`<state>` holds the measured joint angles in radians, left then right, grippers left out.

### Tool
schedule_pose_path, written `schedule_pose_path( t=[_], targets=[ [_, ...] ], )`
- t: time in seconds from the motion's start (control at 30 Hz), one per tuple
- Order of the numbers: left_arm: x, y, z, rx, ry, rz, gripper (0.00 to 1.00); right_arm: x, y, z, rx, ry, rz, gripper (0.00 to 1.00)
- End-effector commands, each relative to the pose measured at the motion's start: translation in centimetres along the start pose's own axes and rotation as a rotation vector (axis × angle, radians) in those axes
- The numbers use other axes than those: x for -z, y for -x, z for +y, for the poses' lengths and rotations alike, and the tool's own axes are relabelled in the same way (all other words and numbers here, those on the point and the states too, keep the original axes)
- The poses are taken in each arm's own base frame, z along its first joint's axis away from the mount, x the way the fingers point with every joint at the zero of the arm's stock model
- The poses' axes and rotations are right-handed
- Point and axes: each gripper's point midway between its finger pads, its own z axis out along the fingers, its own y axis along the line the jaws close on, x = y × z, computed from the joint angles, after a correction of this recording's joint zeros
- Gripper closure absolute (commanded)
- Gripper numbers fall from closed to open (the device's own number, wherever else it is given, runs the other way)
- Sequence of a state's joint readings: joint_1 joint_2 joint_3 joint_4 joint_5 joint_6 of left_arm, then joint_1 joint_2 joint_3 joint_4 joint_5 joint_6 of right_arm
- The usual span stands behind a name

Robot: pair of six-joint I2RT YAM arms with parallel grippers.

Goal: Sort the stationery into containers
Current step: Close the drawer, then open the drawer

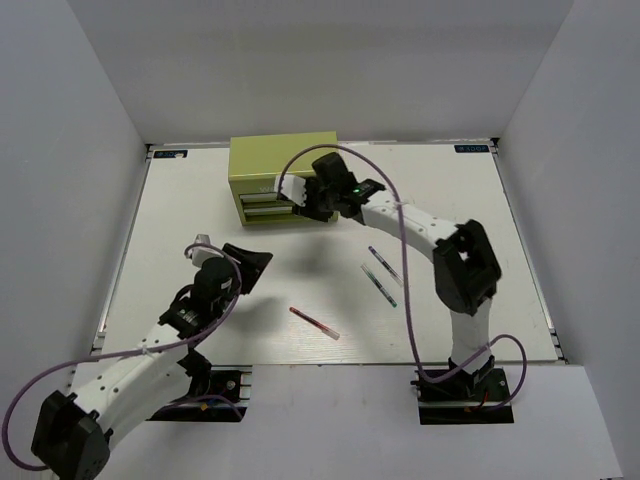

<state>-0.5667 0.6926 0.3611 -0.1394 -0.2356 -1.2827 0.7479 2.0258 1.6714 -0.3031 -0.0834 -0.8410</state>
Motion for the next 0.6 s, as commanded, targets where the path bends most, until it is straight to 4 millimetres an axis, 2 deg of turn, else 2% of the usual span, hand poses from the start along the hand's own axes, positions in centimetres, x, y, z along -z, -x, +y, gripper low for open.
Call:
schedule_pose_path(
  t=[0.0,0.03,0.07,0.1,0.13,0.2,0.23,0.27,0.3,0.33,0.4,0.43,0.5,0.57],
  targets=[
    [-1.3,1.6,-3.0,0.059,-0.095,-0.089,0.44,7.8,5.8,-2.3,-0.097,-0.058,-0.219,0.43],
    [-2.3,1.3,-2.1,0.070,-0.065,-0.091,0.51,8.2,5.2,-2.0,-0.125,-0.055,-0.218,0.24],
    [-2.7,1.7,-3.2,0.099,-0.105,-0.111,0.56,10.7,5.9,-2.4,-0.159,-0.080,-0.249,0.22],
    [-3.3,1.4,-2.6,0.129,-0.100,-0.108,0.64,11.4,6.2,-2.1,-0.190,-0.063,-0.277,0.22],
    [-3.8,1.5,-2.9,0.149,-0.110,-0.119,0.65,12.0,6.0,-2.1,-0.218,-0.061,-0.285,0.26],
    [-5.2,1.1,-2.2,0.202,-0.107,-0.129,0.65,14.8,6.8,-2.0,-0.233,-0.065,-0.333,0.35],
    [-5.7,1.3,-2.2,0.219,-0.109,-0.144,0.65,16.0,7.0,-2.1,-0.234,-0.069,-0.357,0.45],
    [-6.0,1.7,-3.0,0.244,-0.146,-0.166,0.65,16.9,7.3,-2.1,-0.233,-0.076,-0.376,0.46],
    [-7.0,1.2,-2.0,0.244,-0.118,-0.160,0.62,17.7,7.8,-2.3,-0.223,-0.081,-0.400,0.45],
    [-7.5,1.6,-1.7,0.258,-0.112,-0.182,0.53,17.9,7.7,-2.4,-0.223,-0.086,-0.401,0.42],
    [-8.4,2.0,-2.7,0.269,-0.138,-0.201,0.42,18.2,7.5,-2.9,-0.223,-0.104,-0.395,0.34],
    [-9.4,1.7,-1.9,0.269,-0.106,-0.207,0.34,18.0,7.1,-3.0,-0.228,-0.115,-0.380,0.31],
    [-10.5,2.2,-3.0,0.279,-0.123,-0.221,0.29,18.3,6.6,-3.1,-0.228,-0.124,-0.374,0.30],
    [-12.2,2.2,-2.8,0.276,-0.102,-0.227,0.28,18.3,5.9,-3.0,-0.232,-0.127,-0.362,0.30]
  ],
)
